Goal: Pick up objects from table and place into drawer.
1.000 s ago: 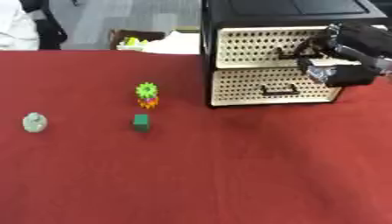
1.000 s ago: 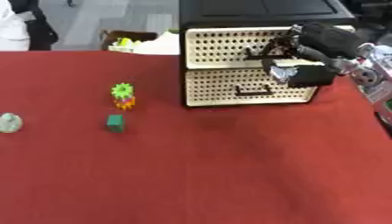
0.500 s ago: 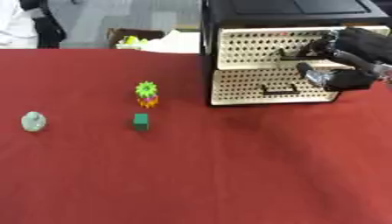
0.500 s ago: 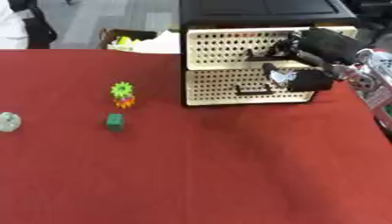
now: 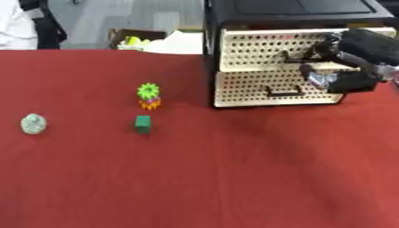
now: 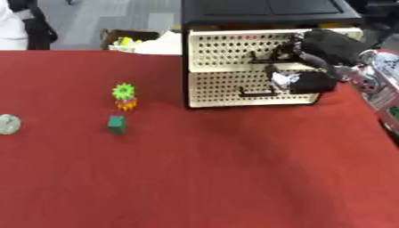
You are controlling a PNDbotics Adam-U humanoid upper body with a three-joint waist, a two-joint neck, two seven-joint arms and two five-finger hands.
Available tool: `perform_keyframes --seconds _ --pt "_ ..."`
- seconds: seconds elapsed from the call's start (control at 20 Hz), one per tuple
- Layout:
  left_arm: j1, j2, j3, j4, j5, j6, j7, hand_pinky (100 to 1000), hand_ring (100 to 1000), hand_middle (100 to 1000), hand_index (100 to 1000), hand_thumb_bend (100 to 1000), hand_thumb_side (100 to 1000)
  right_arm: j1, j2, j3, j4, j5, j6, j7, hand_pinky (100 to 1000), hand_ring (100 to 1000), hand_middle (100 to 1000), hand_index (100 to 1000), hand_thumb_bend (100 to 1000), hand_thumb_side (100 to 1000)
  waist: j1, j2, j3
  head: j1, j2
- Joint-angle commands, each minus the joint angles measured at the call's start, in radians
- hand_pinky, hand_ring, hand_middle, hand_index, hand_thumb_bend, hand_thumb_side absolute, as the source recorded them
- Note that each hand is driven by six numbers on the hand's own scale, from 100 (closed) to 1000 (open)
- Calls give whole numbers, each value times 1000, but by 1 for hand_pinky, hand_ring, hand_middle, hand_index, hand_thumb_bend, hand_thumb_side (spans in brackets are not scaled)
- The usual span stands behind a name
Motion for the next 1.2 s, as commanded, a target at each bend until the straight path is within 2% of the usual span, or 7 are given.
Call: perform_keyframes --seconds 0.05,1.2 --pt "-9 13 0 -13 4 2 1 673 703 721 810 100 871 -2 -38 -4 -33 -6 7 0 100 100 100 711 100 1000 -3 -20 -2 -4 -12" --pt "-5 14 0 -13 7 2 1 675 705 721 809 100 868 83 -75 2 -152 21 41 -41 100 100 100 702 100 1000 -3 -34 -12 -7 -10"
